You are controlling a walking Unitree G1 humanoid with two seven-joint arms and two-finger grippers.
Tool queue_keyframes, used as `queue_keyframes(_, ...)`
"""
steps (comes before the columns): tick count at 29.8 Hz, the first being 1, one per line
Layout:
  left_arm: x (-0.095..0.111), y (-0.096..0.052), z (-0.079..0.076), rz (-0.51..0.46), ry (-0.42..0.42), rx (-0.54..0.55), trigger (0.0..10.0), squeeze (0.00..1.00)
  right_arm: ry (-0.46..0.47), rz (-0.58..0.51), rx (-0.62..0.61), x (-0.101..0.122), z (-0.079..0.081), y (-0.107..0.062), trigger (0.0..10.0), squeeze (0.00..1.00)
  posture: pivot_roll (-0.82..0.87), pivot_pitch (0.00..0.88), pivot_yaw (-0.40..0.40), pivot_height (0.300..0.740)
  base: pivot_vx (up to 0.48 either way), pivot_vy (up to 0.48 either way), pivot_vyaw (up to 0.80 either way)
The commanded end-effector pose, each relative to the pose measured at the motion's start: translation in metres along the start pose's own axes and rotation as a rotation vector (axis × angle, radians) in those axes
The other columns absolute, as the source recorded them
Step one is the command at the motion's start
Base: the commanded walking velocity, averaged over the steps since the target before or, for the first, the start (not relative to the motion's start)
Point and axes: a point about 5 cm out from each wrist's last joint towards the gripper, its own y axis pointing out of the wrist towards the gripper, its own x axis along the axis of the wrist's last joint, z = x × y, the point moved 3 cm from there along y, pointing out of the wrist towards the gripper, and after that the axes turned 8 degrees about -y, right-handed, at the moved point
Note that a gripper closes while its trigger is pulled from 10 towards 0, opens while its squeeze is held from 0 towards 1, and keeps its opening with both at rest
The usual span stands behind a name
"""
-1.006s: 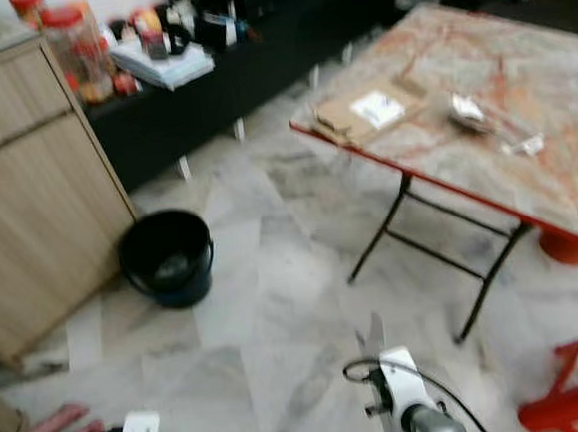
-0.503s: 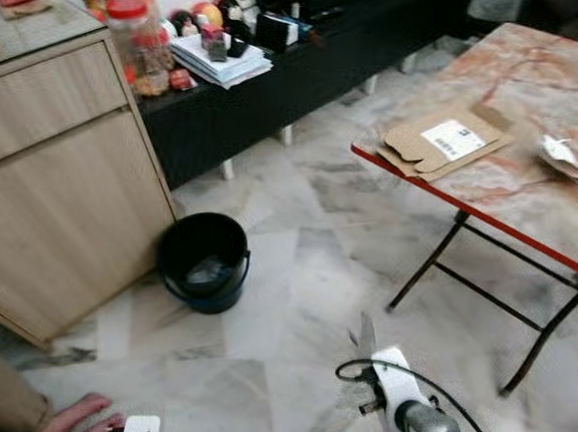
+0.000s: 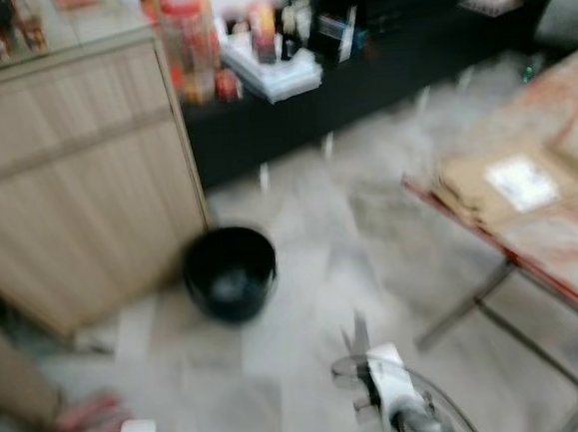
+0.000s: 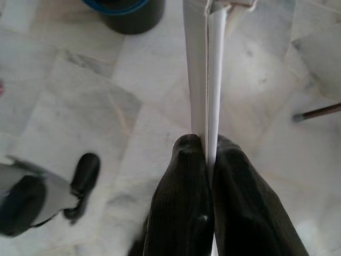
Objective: Picking trash to rubbish bin
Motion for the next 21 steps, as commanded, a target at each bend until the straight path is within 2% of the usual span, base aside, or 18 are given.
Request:
queue_keyframes(1,-0.0032,-0.0013,-0.0099,0.011,-0.009,-0.023,10.0,0.0,-0.001,0.05,0.001,-0.0171,-0.0014,-0.0036,10.0,0.0,0.15,0.152,-0.039,0.74,0.379,0.0,0.8)
queue_keyframes(3,-0.0031,-0.0012,-0.0093,0.01,-0.009,-0.022,10.0,0.0,0.017,0.054,-0.002,-0.0181,-0.0013,-0.0037,10.0,0.0,0.16,0.152,-0.039,0.74,0.379,0.0,0.8)
queue_keyframes(21,-0.002,-0.0008,-0.0072,0.006,-0.009,-0.018,10.0,0.0,0.004,0.053,0.002,-0.0169,-0.0011,-0.0034,10.0,0.0,0.16,0.137,-0.038,0.74,0.376,0.0,0.0)
